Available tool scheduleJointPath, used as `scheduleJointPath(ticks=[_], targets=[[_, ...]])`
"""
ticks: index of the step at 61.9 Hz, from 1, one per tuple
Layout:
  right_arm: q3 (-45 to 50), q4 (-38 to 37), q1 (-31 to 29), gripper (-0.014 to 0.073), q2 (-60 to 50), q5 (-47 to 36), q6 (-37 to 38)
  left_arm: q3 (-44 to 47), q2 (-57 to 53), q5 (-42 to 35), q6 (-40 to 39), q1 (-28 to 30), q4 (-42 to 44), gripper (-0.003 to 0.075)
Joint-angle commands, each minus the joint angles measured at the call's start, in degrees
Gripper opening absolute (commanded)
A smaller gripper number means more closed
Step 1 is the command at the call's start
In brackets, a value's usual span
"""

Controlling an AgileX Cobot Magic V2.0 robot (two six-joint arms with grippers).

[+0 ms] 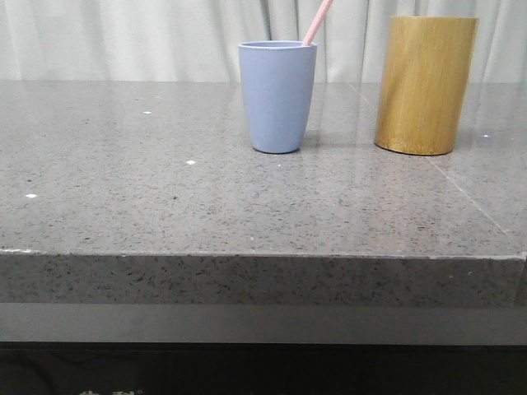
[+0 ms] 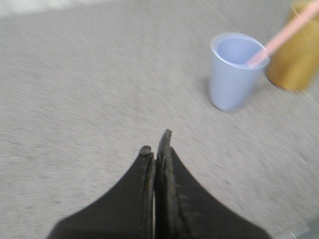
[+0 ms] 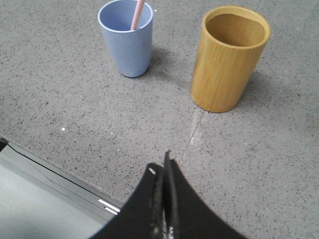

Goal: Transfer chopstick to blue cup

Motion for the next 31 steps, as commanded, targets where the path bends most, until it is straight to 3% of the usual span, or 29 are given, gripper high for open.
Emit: scheduleJointPath(ticks=[1, 16, 31], targets=[[-1.5, -0.1, -0.1, -0.0067, 0.1, -4.1, -0.2, 6.3, -7.3, -12.1, 0.0, 4.0, -0.6, -0.0019], [-1.5, -0.1, -0.1, -0.0067, 0.1, -4.0, -0.2, 25.8, -25.2, -22.7, 0.0, 13.8, -1.6, -0.0019], [-1.5, -0.1, -0.1, -0.0067, 0.1, -4.1, -0.2, 41.0, -36.3, -34.3, 0.0, 16.7, -2.6, -0.0019]])
